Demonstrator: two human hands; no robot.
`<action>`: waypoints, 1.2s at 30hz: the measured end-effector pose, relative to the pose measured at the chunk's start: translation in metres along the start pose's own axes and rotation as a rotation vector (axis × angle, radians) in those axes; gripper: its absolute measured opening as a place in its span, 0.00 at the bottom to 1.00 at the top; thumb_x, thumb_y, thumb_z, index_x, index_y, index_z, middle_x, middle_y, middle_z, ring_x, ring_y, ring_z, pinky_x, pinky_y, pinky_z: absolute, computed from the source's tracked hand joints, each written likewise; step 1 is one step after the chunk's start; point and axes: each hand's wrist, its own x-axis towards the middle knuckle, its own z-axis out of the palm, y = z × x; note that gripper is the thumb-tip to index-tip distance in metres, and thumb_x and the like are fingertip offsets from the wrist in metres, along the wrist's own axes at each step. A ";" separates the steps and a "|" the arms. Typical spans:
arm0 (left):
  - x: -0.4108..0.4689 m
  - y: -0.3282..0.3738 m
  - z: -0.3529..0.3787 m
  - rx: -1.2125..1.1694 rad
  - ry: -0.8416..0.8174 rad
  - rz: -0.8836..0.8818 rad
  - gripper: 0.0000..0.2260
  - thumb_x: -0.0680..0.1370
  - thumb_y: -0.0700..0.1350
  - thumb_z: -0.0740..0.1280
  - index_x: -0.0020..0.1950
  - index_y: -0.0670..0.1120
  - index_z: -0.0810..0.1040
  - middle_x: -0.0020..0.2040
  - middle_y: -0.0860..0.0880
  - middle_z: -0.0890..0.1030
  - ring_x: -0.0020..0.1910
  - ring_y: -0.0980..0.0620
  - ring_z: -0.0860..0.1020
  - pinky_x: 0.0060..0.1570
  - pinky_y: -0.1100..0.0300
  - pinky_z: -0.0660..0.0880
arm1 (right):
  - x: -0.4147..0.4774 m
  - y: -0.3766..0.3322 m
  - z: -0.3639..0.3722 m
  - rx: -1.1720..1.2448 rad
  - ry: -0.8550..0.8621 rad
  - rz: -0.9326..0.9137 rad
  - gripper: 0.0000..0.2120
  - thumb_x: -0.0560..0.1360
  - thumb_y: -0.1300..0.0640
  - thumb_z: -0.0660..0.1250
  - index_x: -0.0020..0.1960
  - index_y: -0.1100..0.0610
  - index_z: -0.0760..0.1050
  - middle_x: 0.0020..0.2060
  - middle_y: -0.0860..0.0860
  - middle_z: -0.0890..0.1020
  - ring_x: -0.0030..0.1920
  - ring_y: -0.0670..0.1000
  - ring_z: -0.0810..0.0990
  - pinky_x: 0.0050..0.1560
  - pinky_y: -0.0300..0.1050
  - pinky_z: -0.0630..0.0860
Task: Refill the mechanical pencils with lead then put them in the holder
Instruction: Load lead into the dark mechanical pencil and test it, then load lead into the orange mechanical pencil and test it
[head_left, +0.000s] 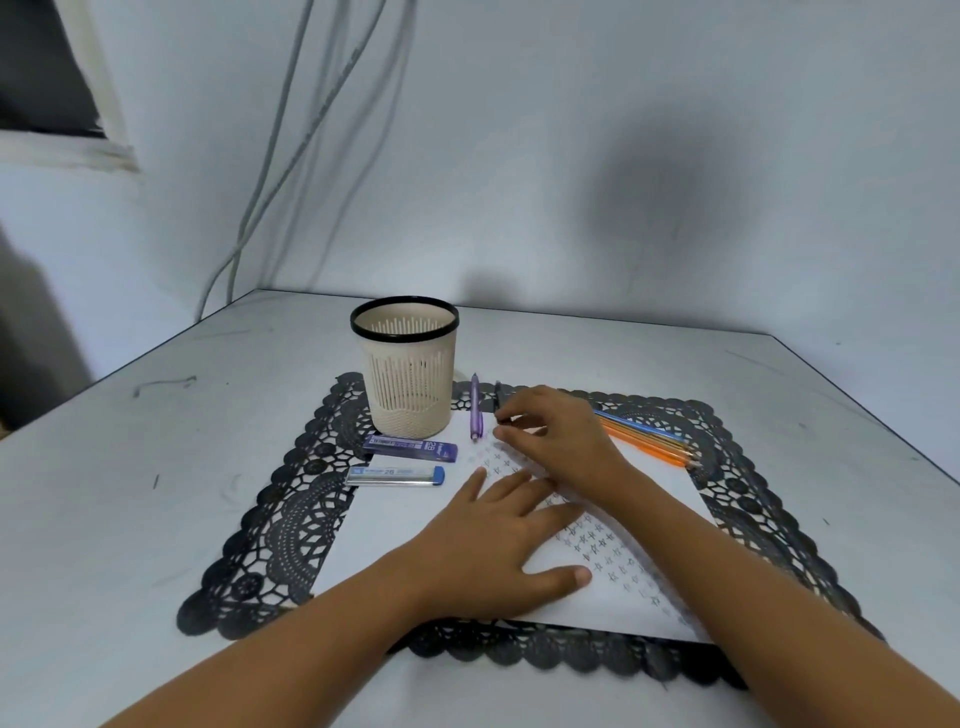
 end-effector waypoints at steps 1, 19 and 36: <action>0.000 -0.001 0.000 -0.003 0.004 0.001 0.28 0.76 0.65 0.50 0.74 0.59 0.49 0.76 0.54 0.48 0.74 0.57 0.44 0.72 0.48 0.38 | 0.001 0.001 0.002 -0.025 -0.009 -0.009 0.10 0.73 0.55 0.69 0.53 0.54 0.80 0.49 0.47 0.80 0.45 0.43 0.79 0.43 0.25 0.73; 0.001 -0.001 0.000 -0.007 0.002 0.010 0.27 0.76 0.65 0.50 0.74 0.59 0.50 0.76 0.54 0.49 0.74 0.57 0.44 0.72 0.47 0.38 | 0.011 0.003 0.010 -0.130 -0.105 -0.028 0.12 0.72 0.52 0.70 0.55 0.53 0.80 0.52 0.48 0.80 0.43 0.42 0.73 0.39 0.25 0.65; -0.002 0.002 -0.004 -0.006 -0.060 -0.037 0.27 0.76 0.66 0.49 0.74 0.60 0.49 0.76 0.55 0.47 0.74 0.57 0.42 0.72 0.49 0.39 | -0.044 0.061 -0.056 -0.453 0.162 0.032 0.09 0.73 0.59 0.68 0.51 0.60 0.81 0.46 0.56 0.83 0.41 0.51 0.77 0.42 0.40 0.67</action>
